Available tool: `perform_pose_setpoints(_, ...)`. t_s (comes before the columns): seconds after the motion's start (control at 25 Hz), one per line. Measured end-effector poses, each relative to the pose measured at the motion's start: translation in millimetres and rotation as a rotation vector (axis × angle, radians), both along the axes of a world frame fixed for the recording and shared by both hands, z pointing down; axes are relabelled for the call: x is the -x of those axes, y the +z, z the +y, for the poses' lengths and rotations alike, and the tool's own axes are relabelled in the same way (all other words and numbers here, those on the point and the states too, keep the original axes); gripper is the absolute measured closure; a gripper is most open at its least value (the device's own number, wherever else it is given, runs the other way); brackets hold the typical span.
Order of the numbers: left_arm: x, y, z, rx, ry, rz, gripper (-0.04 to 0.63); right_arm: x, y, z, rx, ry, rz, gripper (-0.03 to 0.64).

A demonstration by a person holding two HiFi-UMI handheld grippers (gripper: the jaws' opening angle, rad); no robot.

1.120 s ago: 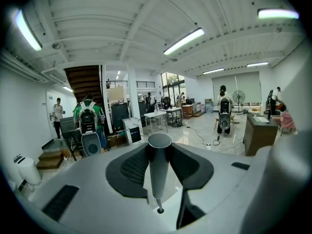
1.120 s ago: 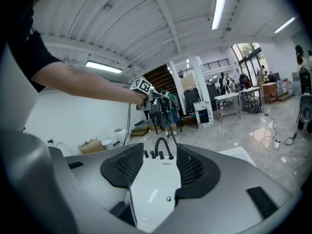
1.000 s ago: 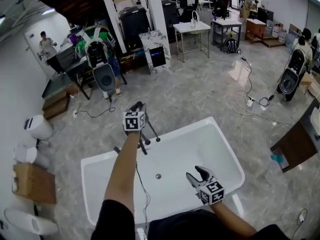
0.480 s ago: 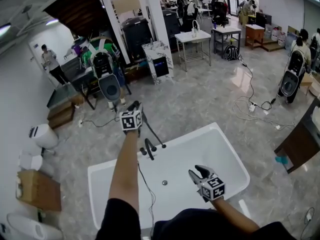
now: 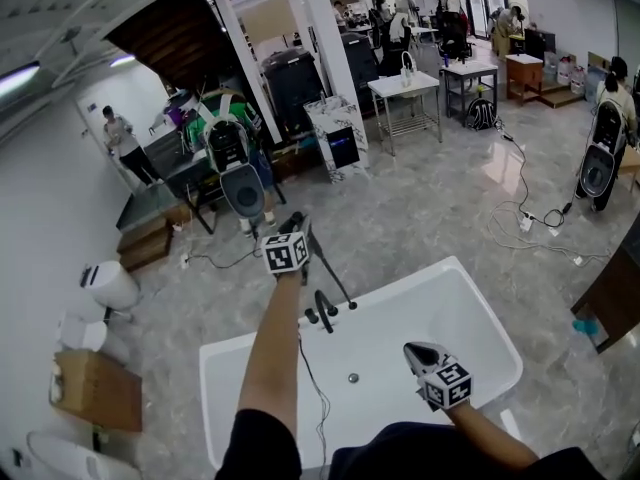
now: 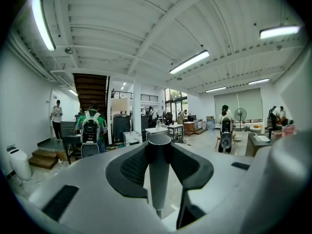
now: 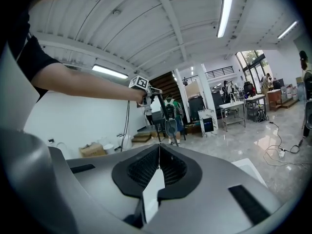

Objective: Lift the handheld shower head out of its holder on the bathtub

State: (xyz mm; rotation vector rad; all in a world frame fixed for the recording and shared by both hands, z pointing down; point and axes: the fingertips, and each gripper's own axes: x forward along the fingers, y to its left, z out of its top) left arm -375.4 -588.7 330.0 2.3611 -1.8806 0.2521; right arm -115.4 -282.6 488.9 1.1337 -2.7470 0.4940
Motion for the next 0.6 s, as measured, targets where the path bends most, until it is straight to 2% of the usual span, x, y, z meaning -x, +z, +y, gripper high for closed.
perform_pose_setpoints(0.16,-8,2,2,-0.003,0.009,-0.007,0.468,-4,3,-3,-0.018,0.022,0.025,0.615)
perform_pose_setpoints(0.4,4,11,0,0.011,-0.023,0.012,0.468,-9,-1,-7,-0.021,0.060,0.035,0.617)
perform_pose_setpoints(0.6,-2,14,2,0.010,-0.019,0.018,0.468,-18,5,-7,-0.001,0.064,0.043,0.617)
